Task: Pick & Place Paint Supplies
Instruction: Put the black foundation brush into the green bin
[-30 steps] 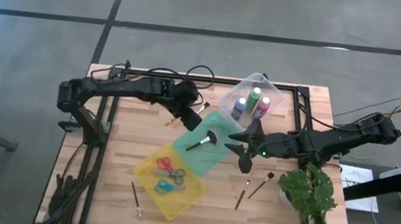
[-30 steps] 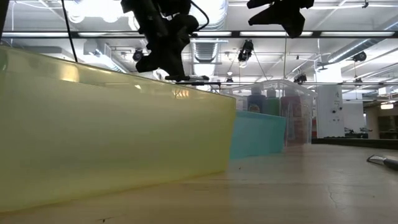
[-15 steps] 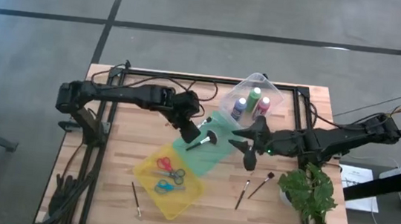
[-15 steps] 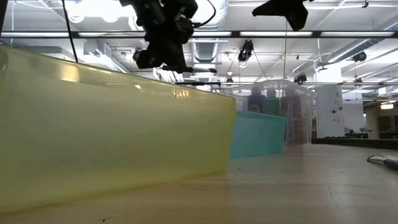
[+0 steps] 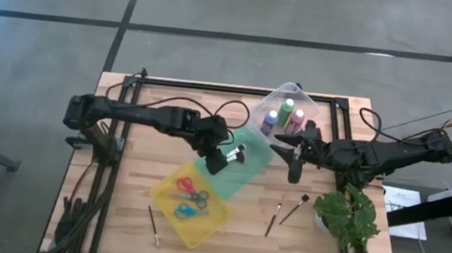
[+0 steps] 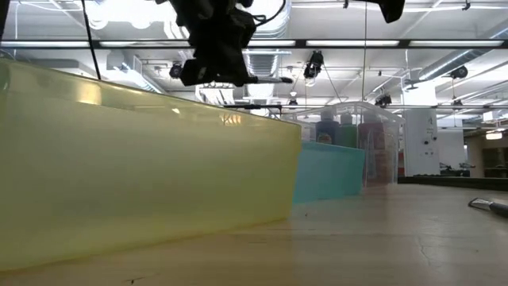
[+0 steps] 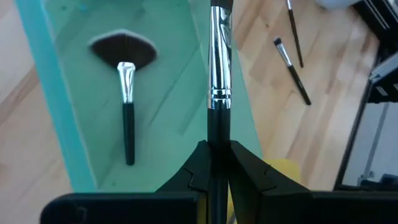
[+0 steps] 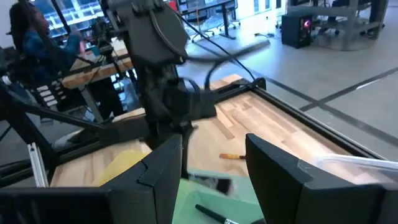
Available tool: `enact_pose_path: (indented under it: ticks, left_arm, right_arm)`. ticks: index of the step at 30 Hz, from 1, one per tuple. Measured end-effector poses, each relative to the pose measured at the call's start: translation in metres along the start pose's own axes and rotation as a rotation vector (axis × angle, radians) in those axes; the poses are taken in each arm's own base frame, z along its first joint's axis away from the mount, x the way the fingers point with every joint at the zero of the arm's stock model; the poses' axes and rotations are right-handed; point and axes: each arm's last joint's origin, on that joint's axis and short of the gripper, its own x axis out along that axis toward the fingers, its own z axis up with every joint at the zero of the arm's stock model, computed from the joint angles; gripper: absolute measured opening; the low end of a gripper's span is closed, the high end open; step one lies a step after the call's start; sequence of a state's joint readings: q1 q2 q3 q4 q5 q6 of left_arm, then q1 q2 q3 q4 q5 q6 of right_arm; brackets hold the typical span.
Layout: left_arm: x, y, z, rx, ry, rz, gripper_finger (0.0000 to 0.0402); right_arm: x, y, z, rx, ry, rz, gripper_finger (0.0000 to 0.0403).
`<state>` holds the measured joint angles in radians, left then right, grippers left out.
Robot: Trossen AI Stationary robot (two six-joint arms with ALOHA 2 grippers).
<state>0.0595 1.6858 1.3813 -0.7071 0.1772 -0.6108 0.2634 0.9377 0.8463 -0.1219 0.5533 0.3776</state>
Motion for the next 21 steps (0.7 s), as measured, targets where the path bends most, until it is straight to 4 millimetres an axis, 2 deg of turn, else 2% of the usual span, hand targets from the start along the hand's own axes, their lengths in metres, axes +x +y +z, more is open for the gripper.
enact_pose_path:
  ticks: [5, 12, 17, 21]
  left_arm:
    - [0.024, 0.002, 0.005, 0.0, -0.015, 0.016, 0.0034]
    - [0.061, 0.012, 0.004, -0.005, 0.046, 0.067, 0.0073]
    - [0.075, 0.016, 0.004, -0.012, 0.068, 0.084, 0.0077]
    - [0.076, 0.018, 0.005, -0.02, 0.06, 0.09, 0.0079]
  right_arm:
    - [0.0, 0.0, 0.0, -0.005, 0.001, -0.002, 0.0171]
    - [0.002, 0.0, -0.001, -0.008, 0.006, -0.005, 0.0171]
    - [0.001, 0.0, -0.001, -0.022, 0.006, -0.003, 0.0171]
    - [0.001, 0.0, -0.002, -0.027, 0.009, -0.003, 0.0171]
